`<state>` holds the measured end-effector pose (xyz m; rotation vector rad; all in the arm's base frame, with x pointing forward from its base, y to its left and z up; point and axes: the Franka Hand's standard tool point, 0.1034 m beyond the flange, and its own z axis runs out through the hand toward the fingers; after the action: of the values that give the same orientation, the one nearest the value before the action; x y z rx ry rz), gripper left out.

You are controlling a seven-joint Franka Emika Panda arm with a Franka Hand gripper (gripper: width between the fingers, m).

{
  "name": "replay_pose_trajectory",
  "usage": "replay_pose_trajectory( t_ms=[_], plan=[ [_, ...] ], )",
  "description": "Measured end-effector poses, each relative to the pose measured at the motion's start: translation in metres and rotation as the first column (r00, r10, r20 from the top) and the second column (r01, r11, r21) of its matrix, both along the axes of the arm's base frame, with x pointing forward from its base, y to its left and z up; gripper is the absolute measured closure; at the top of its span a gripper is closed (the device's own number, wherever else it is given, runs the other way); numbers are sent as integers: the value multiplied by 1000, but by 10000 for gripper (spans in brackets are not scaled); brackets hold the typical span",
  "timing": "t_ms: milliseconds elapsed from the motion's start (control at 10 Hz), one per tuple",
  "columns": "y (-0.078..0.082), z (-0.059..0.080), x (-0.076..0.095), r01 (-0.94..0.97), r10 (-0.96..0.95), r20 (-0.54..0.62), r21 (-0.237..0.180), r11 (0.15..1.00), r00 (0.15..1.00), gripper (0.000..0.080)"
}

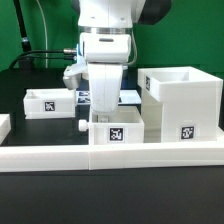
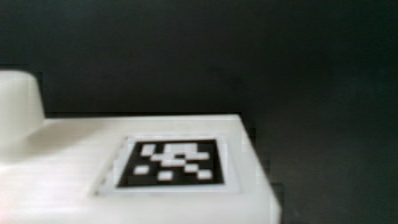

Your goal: Assemble drawer

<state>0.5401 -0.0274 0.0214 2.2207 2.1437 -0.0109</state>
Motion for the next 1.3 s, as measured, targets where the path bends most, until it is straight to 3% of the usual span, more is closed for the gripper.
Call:
replay_pose_trajectory(
  t_ms=[500,1300],
  plan=[
    [15,-1,1,-50,50,-23,-8,999,998,757],
    [21,-3,-1,-54,54,-24,-6,998,998,757]
  ],
)
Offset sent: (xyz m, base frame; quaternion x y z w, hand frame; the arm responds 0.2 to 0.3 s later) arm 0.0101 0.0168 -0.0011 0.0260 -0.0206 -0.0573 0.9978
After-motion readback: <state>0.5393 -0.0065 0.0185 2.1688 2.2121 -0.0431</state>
